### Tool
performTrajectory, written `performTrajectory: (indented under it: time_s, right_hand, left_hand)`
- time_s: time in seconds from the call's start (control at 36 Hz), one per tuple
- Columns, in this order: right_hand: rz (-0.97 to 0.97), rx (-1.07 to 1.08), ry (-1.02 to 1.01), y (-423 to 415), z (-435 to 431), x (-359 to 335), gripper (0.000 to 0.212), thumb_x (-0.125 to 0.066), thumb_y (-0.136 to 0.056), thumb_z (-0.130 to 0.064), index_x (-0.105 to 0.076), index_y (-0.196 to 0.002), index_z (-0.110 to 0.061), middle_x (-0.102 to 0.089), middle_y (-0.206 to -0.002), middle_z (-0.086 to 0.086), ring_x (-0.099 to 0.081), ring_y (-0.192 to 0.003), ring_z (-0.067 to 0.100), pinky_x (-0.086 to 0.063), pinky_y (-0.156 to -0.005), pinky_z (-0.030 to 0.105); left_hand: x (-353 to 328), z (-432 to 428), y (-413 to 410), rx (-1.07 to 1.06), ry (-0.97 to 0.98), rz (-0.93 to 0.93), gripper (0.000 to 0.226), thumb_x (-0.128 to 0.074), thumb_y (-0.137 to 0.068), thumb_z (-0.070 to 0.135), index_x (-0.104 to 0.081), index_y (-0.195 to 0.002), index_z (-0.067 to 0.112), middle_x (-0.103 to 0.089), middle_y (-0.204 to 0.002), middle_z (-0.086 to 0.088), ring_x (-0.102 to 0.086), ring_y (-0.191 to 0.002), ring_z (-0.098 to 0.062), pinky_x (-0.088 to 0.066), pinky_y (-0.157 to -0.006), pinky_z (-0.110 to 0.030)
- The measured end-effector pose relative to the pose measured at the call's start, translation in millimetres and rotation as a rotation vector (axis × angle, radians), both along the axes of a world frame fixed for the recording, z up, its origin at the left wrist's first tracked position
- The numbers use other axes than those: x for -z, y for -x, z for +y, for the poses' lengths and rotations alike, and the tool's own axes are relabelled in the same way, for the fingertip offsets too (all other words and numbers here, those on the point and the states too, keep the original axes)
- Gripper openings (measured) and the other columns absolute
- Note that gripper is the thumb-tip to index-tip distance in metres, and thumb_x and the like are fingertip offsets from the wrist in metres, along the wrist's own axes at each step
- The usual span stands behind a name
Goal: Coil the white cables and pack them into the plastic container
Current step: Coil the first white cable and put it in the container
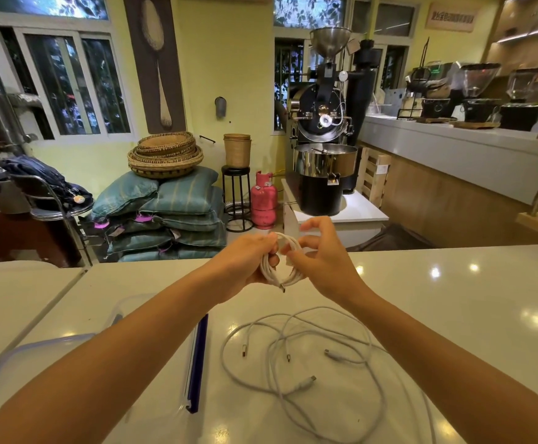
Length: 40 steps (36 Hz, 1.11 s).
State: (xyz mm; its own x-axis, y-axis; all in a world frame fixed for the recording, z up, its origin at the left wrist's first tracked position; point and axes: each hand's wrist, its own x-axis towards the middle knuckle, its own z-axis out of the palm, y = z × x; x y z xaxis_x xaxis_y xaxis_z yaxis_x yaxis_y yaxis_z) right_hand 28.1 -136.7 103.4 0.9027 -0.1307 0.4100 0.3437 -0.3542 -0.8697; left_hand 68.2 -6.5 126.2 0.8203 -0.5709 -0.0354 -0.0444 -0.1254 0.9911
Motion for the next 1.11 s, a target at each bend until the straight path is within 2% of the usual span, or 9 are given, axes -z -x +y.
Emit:
performTrajectory:
  time_s: [0.22,0.31,0.42,0.5,0.58,0.69,0.83,1.0,1.11]
  right_hand:
    - [0.020,0.009,0.284,0,9,-9,0.018,-0.051,-0.090,-0.015,-0.060,-0.104,-0.009,-0.063,-0.086,0.004,-0.061,-0.085,0.024,-0.051,-0.078,0.034]
    - [0.014,-0.010,0.354,-1,11,-14,0.022,-0.050,-0.091,-0.021,-0.063,-0.104,-0.007,-0.068,-0.095,0.011,-0.061,-0.083,0.019,-0.051,-0.074,0.028]
    - [0.043,-0.050,0.428,-6,15,-18,0.025,-0.052,-0.090,-0.024,-0.065,-0.103,-0.007,-0.064,-0.080,0.004,-0.053,-0.059,0.007,-0.046,-0.056,0.017]
    - [0.078,-0.078,0.428,-11,21,-20,0.023,-0.054,-0.089,-0.021,-0.064,-0.103,-0.006,-0.065,-0.075,0.007,-0.052,-0.051,0.007,-0.045,-0.044,0.009]
    - [0.116,-0.100,0.388,-16,28,-20,0.021,-0.056,-0.088,-0.016,-0.061,-0.105,-0.004,-0.064,-0.071,0.006,-0.054,-0.050,0.008,-0.047,-0.043,0.009]
    - [0.167,-0.121,0.302,-25,43,-20,0.013,-0.060,-0.086,-0.015,-0.054,-0.095,-0.008,-0.066,-0.080,0.013,-0.057,-0.051,0.011,-0.049,-0.042,0.011]
    - [0.218,-0.146,0.233,-40,73,-22,0.014,-0.061,-0.085,-0.014,-0.052,-0.076,-0.010,-0.061,-0.067,0.007,-0.058,-0.048,0.012,-0.051,-0.042,0.016]
    - [0.370,-0.214,0.120,-59,114,-16,0.022,-0.066,-0.082,-0.019,-0.057,-0.064,-0.009,-0.060,-0.060,0.007,-0.058,-0.049,0.014,-0.052,-0.044,0.018]
    - [0.528,-0.220,0.097,-72,138,5,0.024,-0.065,-0.082,-0.017,-0.055,-0.063,-0.008,-0.056,-0.060,0.005,-0.053,-0.051,0.012,-0.049,-0.047,0.021]
  left_hand:
    - [1,10,-4,0.064,-0.136,-0.085,0.036,-0.030,-0.098,0.024,-0.047,-0.068,0.016,-0.042,-0.064,-0.001,-0.041,-0.058,-0.011,-0.043,-0.058,-0.021]
    - [-2,16,-5,0.080,-0.166,-0.112,0.035,-0.031,-0.097,0.024,-0.050,-0.069,0.016,-0.042,-0.065,-0.001,-0.041,-0.060,-0.011,-0.044,-0.058,-0.020]
    - [-5,27,-10,0.084,-0.246,-0.182,0.034,-0.034,-0.097,0.027,-0.051,-0.069,0.014,-0.044,-0.062,0.001,-0.044,-0.053,-0.007,-0.045,-0.053,-0.015]
    - [-8,35,-14,0.049,-0.277,-0.226,0.030,-0.040,-0.095,0.026,-0.055,-0.073,0.014,-0.046,-0.063,0.000,-0.045,-0.055,-0.008,-0.046,-0.058,-0.019]
    - [-10,48,-20,-0.004,-0.265,-0.232,0.017,-0.048,-0.091,0.018,-0.057,-0.077,0.014,-0.052,-0.067,-0.001,-0.052,-0.059,-0.010,-0.050,-0.062,-0.023]
    - [-10,67,-26,-0.070,-0.285,-0.264,0.007,-0.054,-0.088,0.010,-0.056,-0.082,0.014,-0.060,-0.068,-0.001,-0.058,-0.051,-0.003,-0.052,-0.052,-0.015]
    - [-11,93,-31,-0.201,-0.375,-0.368,0.011,-0.055,-0.088,0.009,-0.057,-0.078,0.012,-0.062,-0.068,-0.002,-0.056,-0.059,-0.011,-0.050,-0.046,-0.012]
    - [-2,131,-41,-0.320,-0.579,-0.483,0.011,-0.058,-0.087,0.014,-0.065,-0.089,0.006,-0.061,-0.068,-0.002,-0.059,-0.060,-0.013,-0.048,-0.049,-0.015]
    - [15,149,-45,-0.340,-0.820,-0.554,0.018,-0.059,-0.086,0.018,-0.067,-0.094,0.004,-0.063,-0.071,-0.005,-0.053,-0.052,-0.007,-0.040,-0.040,-0.010]
